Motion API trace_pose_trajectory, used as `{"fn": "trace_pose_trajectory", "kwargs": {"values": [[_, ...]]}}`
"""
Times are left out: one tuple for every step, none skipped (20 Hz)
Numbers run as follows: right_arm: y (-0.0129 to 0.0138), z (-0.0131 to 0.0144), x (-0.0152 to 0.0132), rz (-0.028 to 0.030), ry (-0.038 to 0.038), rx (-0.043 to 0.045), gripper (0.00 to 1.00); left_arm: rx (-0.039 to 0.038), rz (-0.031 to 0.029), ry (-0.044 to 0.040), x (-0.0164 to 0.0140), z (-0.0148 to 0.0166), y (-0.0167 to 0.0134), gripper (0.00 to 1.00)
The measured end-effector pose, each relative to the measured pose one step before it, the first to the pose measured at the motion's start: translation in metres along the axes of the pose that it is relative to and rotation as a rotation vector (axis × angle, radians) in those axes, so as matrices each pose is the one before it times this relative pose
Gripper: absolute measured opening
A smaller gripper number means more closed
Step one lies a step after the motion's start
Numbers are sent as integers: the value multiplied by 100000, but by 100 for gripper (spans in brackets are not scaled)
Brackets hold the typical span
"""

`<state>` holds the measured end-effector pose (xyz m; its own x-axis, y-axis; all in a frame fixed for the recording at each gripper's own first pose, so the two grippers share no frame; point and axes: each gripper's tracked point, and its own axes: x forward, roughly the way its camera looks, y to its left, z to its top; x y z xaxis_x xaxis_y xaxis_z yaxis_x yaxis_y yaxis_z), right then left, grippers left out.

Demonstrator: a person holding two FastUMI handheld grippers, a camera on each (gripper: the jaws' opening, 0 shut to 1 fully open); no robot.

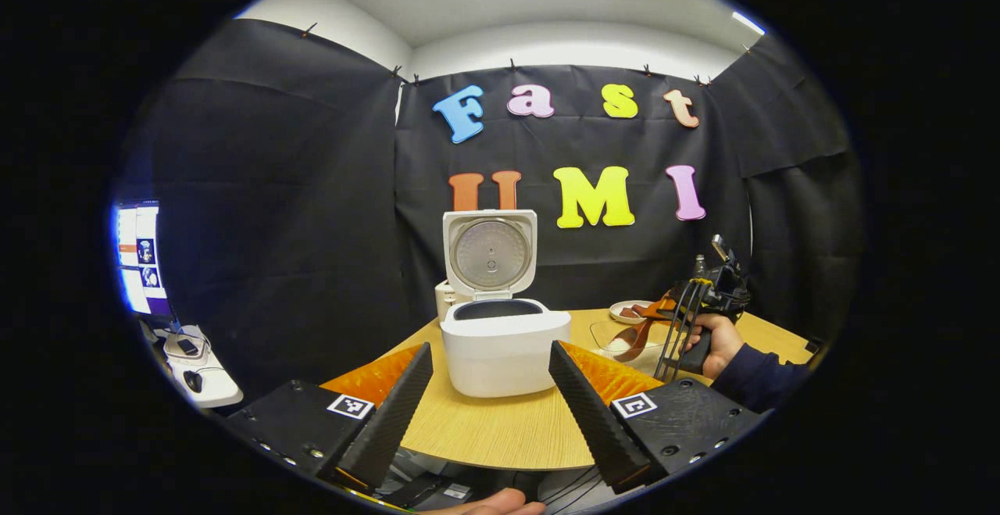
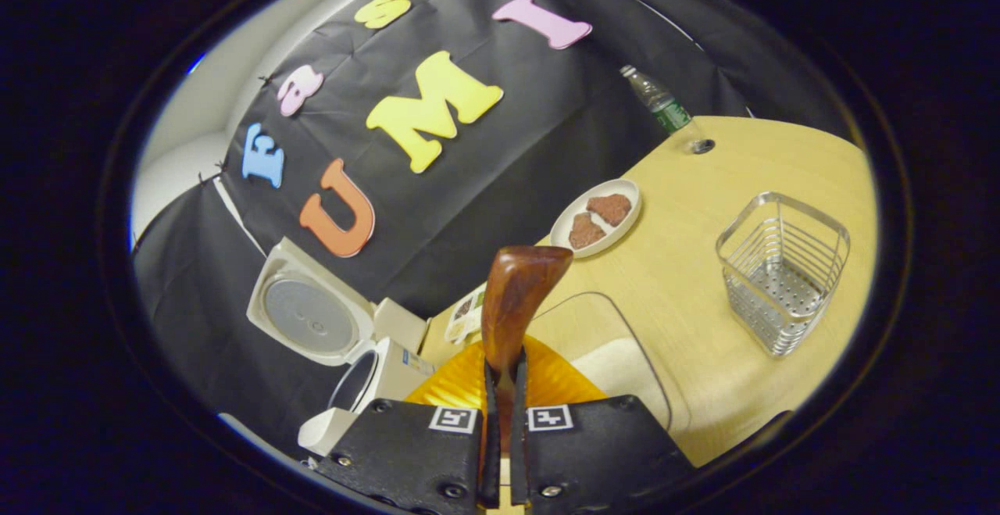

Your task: Close the left gripper, press the button to open the rice cooker; take a wooden spoon from the chopstick holder with the right hand, scoop a spoonful of rice and pour it into the rice cooker, then put the wooden spoon back into the chopstick holder.

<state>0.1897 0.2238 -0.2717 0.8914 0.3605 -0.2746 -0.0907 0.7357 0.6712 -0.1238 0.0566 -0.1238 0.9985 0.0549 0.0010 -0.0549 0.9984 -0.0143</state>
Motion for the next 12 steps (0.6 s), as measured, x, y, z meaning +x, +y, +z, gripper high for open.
{"fn": "trace_pose_trajectory", "kwargs": {"values": [[-344, 790, -373, 650, -1479, 3023, 10, 61, -329, 86, -28, 46, -241, 95], [-197, 832, -350, 1332, -1233, 4546, 10, -9, -370, 237, 203, -169, -205, 95], [-173, 826, -501, 1306, -1315, 4805, 10, 79, -327, 304, 116, 20, -242, 95], [-28, 685, -302, 1600, -1108, 4631, 10, 167, -115, 432, 33, -104, -46, 95], [7, 484, -22, 1374, 40, 3068, 10, 217, -69, 289, 23, -53, -111, 95], [2, 487, -167, 1484, -609, 2692, 10, 224, -149, 73, 56, 1, -148, 95], [141, 680, -495, 1500, -655, 3590, 10, 114, -188, -80, -75, 98, -218, 95], [263, 790, -234, 2502, -881, 4777, 10, -31, -281, -128, -38, 117, -58, 95], [642, 838, -338, 2667, -688, 6540, 10, -103, -487, -133, 101, -33, -171, 95], [706, 659, -157, 3107, -18, 7816, 10, -40, -444, 170, -12, -64, -176, 95], [979, 220, -190, 3039, 1101, 6682, 10, 52, -310, 146, 119, -30, -132, 95], [640, 65, -146, 3440, 1472, 4727, 10, 105, -227, 58, -59, -20, -31, 95]]}}
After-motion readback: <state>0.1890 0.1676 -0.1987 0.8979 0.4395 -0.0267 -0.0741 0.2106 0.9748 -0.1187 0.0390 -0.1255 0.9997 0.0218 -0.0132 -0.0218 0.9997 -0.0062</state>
